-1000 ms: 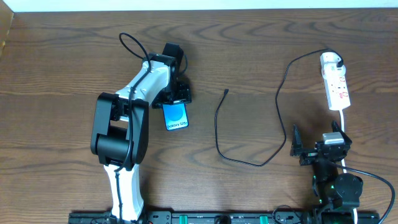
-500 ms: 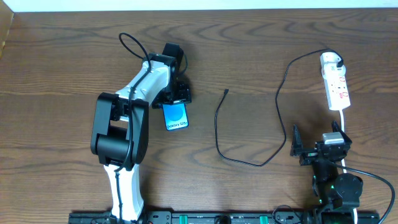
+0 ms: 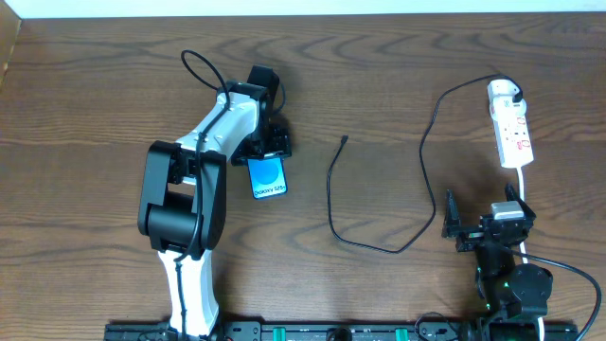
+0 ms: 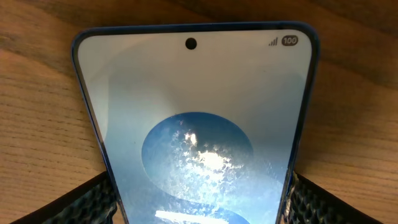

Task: Plug charger to phone and switch on socket

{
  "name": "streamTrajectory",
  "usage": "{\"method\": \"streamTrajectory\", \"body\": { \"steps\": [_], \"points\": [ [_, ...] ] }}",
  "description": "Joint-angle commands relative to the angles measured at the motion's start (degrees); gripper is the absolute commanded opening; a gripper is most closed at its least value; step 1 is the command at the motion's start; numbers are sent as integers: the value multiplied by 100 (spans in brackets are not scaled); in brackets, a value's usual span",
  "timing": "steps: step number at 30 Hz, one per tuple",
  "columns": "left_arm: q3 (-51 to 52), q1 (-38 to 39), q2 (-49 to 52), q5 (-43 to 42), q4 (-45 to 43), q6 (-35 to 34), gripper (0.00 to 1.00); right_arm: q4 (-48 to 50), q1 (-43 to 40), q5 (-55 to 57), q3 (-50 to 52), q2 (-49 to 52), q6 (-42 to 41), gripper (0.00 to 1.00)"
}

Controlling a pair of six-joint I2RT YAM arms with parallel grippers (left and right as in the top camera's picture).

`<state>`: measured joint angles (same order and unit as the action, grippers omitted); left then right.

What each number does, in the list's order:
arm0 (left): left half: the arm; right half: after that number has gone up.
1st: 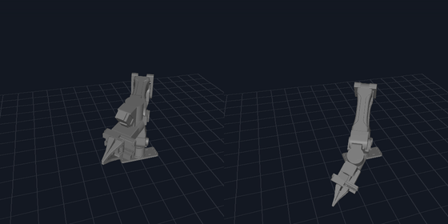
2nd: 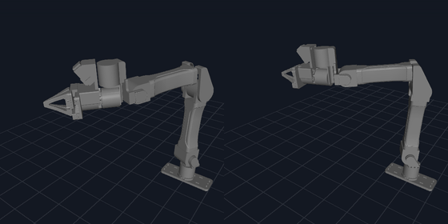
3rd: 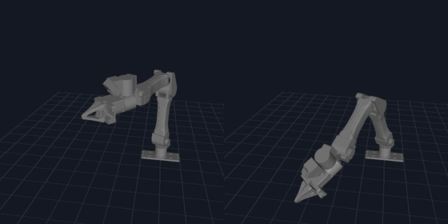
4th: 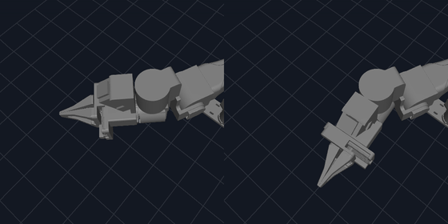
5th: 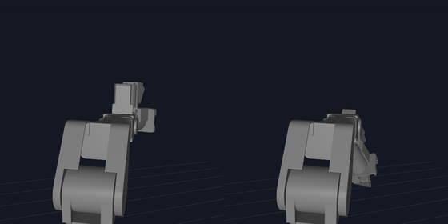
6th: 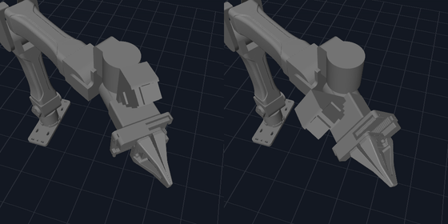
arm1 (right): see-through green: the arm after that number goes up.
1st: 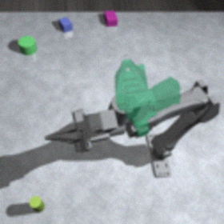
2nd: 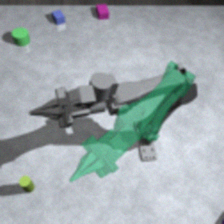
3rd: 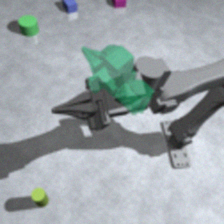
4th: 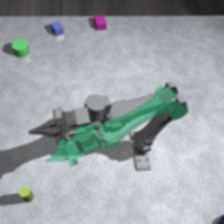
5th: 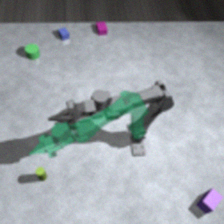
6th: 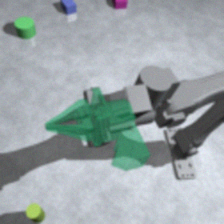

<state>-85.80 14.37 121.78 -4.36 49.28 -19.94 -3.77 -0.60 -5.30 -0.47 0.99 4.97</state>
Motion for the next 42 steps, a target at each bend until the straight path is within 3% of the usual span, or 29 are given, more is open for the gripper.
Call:
{"method": "streamTrajectory", "body": {
  "steps": [1, 42],
  "points": [
    [131, 17, 363, 57, 74, -131, 83, -11, 17, 26, 15, -24, -63, 99],
    [131, 24, 363, -271, 59, -201, 83, -26, 17, 48, 9, 46, -63, 99]
  ]
}}
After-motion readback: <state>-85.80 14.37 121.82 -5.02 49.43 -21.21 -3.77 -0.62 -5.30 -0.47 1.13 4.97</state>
